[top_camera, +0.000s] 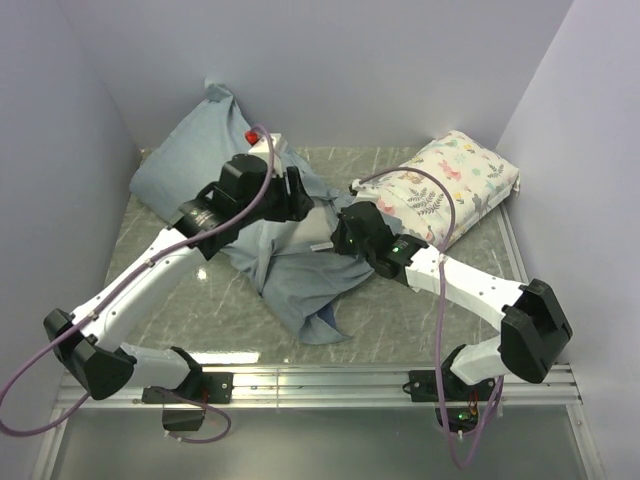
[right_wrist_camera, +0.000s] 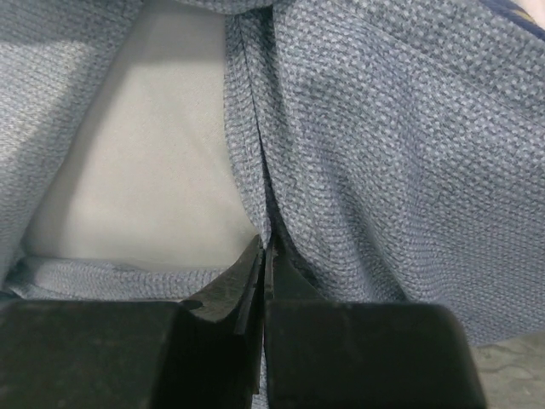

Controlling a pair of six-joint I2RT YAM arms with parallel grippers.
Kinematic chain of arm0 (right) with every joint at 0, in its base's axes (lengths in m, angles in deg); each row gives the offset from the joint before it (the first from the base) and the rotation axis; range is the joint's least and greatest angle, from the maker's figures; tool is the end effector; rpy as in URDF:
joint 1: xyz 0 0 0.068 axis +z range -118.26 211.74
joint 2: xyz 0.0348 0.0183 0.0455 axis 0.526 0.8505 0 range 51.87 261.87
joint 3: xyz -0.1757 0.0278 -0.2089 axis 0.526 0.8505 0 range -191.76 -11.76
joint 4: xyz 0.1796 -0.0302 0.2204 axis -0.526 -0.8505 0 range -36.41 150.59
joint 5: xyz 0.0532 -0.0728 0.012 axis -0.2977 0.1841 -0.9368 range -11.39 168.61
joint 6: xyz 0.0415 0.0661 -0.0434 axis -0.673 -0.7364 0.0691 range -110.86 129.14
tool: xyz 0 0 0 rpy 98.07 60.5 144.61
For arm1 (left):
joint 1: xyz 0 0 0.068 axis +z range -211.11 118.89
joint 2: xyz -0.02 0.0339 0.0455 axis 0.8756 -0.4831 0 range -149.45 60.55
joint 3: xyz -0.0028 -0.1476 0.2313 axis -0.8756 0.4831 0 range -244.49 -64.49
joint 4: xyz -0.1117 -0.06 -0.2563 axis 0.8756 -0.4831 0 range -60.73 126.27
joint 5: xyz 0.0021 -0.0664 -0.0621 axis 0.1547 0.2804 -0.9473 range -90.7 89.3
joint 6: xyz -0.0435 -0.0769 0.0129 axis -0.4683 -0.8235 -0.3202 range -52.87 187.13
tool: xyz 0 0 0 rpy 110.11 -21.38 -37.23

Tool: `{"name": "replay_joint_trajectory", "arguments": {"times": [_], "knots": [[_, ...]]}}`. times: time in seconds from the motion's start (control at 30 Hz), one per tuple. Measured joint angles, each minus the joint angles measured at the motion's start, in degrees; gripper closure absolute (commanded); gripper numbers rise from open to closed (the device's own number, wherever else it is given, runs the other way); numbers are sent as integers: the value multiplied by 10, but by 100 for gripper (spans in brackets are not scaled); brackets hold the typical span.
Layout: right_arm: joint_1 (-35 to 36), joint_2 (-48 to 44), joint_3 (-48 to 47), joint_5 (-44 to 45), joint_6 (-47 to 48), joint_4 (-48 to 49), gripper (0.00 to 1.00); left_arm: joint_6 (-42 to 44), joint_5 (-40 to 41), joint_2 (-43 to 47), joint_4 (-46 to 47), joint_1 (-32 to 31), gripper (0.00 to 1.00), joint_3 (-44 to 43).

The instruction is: Remove the pillowcase from the pillow

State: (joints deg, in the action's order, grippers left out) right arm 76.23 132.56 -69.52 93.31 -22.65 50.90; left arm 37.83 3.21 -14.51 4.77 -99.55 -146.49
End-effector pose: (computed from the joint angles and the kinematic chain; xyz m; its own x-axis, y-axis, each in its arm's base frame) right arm 0.2832 0.2499 0.2438 -0.6037 0.1212 -0.7880 -0.2440 0.9129 0.3274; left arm 0.2797 -0.2152 0.3986 -0.5638 -0.1759 -0.8070 0.3390 0.8416 -0.4203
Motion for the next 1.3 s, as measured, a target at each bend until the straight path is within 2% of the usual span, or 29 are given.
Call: {"name": "replay_joint_trajectory", "arguments": {"times": [0.17,0.27,0.4,0.6,0.87,0.93,1.0,1.03,1.07,1.17,1.3], "knots": [[-2,-19,23,-6,-15,20,100,-21,0,-40,26,-20,39,49],[-4,-31,37,-7,-21,31,100,-30,0,-82,34,-26,33,67],[-6,-38,50,-7,-28,37,100,-35,11,-130,44,-30,27,68],[-7,-49,76,-2,-30,45,100,-48,73,-170,48,-42,15,61],[-18,-85,125,19,-30,52,100,-46,100,-231,56,-51,6,31],[-21,-90,131,23,-30,53,100,-46,109,-247,59,-54,7,26],[-23,-94,132,24,-30,53,100,-45,121,-265,59,-57,15,17],[-23,-95,132,24,-29,54,100,-45,128,-275,57,-57,22,9],[-23,-95,132,24,-29,54,100,-46,136,-287,54,-57,53,-1],[-23,-95,132,25,-29,54,100,-49,156,-313,51,-57,100,-20],[-28,-93,132,25,-28,54,100,-48,171,-325,38,-59,100,-39]]}}
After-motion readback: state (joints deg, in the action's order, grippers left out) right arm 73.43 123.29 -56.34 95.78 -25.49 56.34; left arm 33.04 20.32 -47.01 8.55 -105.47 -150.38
